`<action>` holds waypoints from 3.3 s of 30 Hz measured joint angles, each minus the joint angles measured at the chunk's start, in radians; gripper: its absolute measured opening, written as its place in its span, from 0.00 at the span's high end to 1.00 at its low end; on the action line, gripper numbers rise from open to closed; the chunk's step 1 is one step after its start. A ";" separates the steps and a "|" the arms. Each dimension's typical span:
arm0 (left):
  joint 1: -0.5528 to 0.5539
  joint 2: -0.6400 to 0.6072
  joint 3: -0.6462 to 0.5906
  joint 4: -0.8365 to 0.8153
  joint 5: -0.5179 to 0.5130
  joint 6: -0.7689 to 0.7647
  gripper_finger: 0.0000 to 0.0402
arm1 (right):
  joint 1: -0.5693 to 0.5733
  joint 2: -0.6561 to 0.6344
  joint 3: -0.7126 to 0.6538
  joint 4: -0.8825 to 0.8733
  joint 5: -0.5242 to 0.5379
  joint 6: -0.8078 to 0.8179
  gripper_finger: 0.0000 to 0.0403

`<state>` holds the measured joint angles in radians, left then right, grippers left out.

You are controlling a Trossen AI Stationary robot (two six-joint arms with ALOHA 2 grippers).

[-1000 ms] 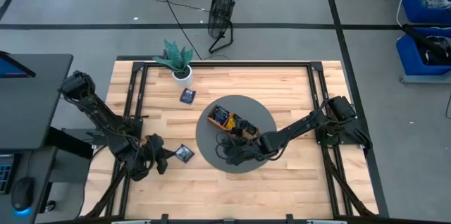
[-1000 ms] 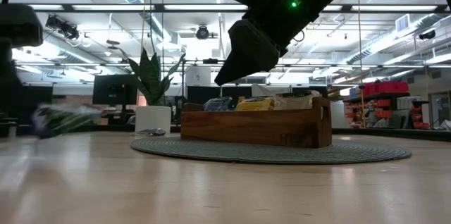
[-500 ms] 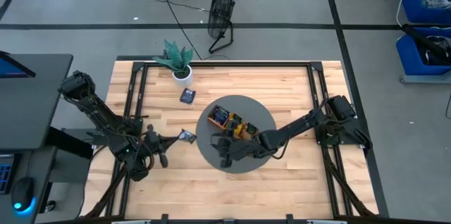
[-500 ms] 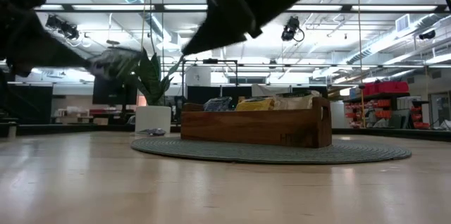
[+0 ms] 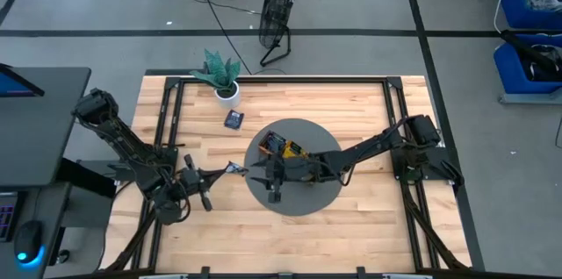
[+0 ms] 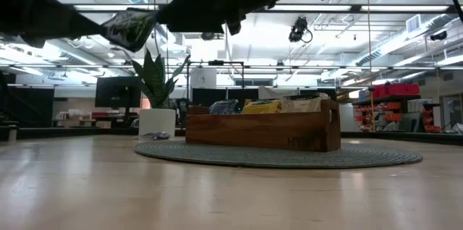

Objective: Pick & Place Tea
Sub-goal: Put the dark blue tea bag into the left section of the wooden organizer

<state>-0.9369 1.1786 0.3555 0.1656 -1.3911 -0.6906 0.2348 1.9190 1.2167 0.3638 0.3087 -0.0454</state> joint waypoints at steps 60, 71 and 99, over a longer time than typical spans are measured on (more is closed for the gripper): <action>0.072 -0.295 0.000 0.093 0.164 0.574 0.80 | -0.152 -0.206 0.000 -0.566 -0.168 0.237 1.00; 0.268 -0.541 0.000 -0.067 0.809 0.625 0.80 | -0.195 -0.205 0.142 -0.870 -0.244 0.222 1.00; 0.522 -0.806 -0.154 -0.118 1.046 0.642 0.79 | -0.346 0.172 0.820 -1.643 -0.509 0.142 1.00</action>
<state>-0.4152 0.3721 0.2012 0.0475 -0.3454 -0.0486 -0.1116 2.0909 2.0369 -1.2787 -0.2003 0.0969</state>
